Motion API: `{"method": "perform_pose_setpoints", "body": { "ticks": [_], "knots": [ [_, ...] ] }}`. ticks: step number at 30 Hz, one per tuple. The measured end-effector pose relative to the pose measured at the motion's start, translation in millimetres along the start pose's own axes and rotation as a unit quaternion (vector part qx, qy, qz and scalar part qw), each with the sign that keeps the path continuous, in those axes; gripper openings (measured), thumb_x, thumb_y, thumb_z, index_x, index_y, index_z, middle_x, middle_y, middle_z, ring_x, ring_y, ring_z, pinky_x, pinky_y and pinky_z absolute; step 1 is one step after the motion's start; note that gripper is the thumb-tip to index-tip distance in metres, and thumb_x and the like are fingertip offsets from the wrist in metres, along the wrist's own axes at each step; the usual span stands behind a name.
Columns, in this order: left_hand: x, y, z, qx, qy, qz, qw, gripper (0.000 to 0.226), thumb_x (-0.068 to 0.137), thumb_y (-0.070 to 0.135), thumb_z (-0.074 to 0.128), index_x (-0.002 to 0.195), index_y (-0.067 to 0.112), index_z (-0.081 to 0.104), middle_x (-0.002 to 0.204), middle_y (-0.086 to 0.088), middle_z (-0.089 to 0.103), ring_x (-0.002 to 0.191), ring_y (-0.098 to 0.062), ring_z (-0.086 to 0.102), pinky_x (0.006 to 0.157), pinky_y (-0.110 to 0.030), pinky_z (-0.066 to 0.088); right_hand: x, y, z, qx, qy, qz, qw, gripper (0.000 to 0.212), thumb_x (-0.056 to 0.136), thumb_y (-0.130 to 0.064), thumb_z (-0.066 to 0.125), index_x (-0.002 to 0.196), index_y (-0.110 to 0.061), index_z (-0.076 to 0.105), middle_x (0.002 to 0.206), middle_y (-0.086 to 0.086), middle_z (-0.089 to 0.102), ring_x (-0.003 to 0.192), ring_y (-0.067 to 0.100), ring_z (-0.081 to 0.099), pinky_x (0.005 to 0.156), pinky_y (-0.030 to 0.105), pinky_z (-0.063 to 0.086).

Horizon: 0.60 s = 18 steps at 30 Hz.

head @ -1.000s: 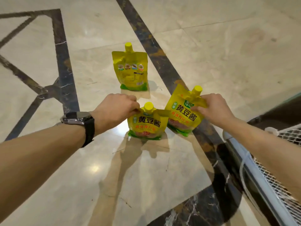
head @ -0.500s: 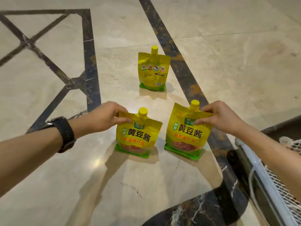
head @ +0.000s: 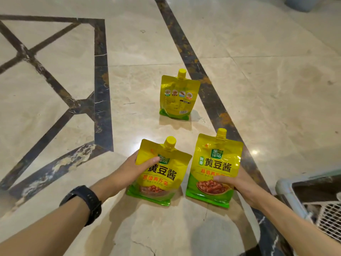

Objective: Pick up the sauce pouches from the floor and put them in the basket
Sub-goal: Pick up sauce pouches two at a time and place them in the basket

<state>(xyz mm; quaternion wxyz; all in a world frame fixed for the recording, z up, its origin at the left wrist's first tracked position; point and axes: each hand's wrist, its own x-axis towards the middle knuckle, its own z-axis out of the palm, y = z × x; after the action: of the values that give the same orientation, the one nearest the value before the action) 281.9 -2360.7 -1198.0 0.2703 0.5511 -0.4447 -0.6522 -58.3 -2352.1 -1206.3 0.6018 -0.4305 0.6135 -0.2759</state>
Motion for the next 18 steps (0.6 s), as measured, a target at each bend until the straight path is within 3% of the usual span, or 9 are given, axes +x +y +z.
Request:
{"method": "perform_pose_setpoints", "body": {
  "ticks": [3,5,8,13,16,18],
  "knots": [
    [9.0,3.5,2.5,0.017,0.007,-0.009,1.000,0.047,0.082,0.051,0.063,0.122,0.026,0.064,0.103,0.010,0.077,0.092,-0.009,0.074,0.072,-0.018,0.055,5.8,-6.3,-5.9,0.013,0.000,0.017,1.000,0.096,0.047,-0.037,0.095,0.132,-0.019,0.056,0.119,0.005,0.072,0.110,0.026,0.069,0.101,0.054,0.049],
    [18.4,0.1,0.4,0.043,0.027,-0.037,0.998,0.054,0.079,0.065,0.062,0.117,0.027,0.067,0.098,0.009,0.078,0.089,-0.011,0.075,0.080,-0.028,0.056,8.2,-12.7,-9.0,0.024,-0.034,0.042,0.998,0.097,0.045,-0.041,0.096,0.131,-0.017,0.058,0.120,0.007,0.072,0.110,0.029,0.069,0.101,0.051,0.050],
    [26.3,-22.2,-4.3,0.092,0.057,-0.098,0.989,0.085,0.058,0.094,0.058,0.115,0.032,0.061,0.101,0.007,0.077,0.092,-0.017,0.074,0.093,-0.041,0.054,6.3,-6.3,8.8,0.035,-0.095,0.103,0.990,0.079,0.058,-0.032,0.088,0.130,-0.016,0.059,0.121,0.009,0.071,0.111,0.030,0.068,0.102,0.048,0.050],
    [11.9,-50.7,3.3,0.104,0.095,-0.086,0.986,0.111,0.032,0.090,0.074,0.125,0.038,0.043,0.112,0.014,0.068,0.099,-0.015,0.070,0.095,-0.044,0.053,0.8,16.9,35.4,0.046,-0.032,0.060,0.997,0.066,0.071,-0.014,0.079,0.131,-0.014,0.053,0.124,0.012,0.069,0.113,0.028,0.067,0.099,0.043,0.053],
    [4.0,-44.3,14.1,0.160,0.136,-0.044,0.977,0.107,0.049,0.083,0.075,0.139,0.044,0.032,0.113,0.010,0.067,0.102,-0.022,0.068,0.089,-0.038,0.051,-0.8,18.3,34.8,0.055,-0.030,0.051,0.997,0.059,0.071,-0.011,0.079,0.125,-0.015,0.057,0.119,0.010,0.072,0.109,0.027,0.069,0.093,0.037,0.056],
    [2.9,-42.2,18.3,0.198,0.156,-0.039,0.967,0.102,0.062,0.074,0.072,0.147,0.042,0.026,0.115,0.002,0.068,0.104,-0.030,0.067,0.083,-0.037,0.049,-1.7,21.5,37.0,0.076,-0.018,0.060,0.995,0.065,0.070,-0.015,0.080,0.130,-0.016,0.053,0.123,0.010,0.070,0.110,0.028,0.068,0.096,0.044,0.055]
  ]
}}
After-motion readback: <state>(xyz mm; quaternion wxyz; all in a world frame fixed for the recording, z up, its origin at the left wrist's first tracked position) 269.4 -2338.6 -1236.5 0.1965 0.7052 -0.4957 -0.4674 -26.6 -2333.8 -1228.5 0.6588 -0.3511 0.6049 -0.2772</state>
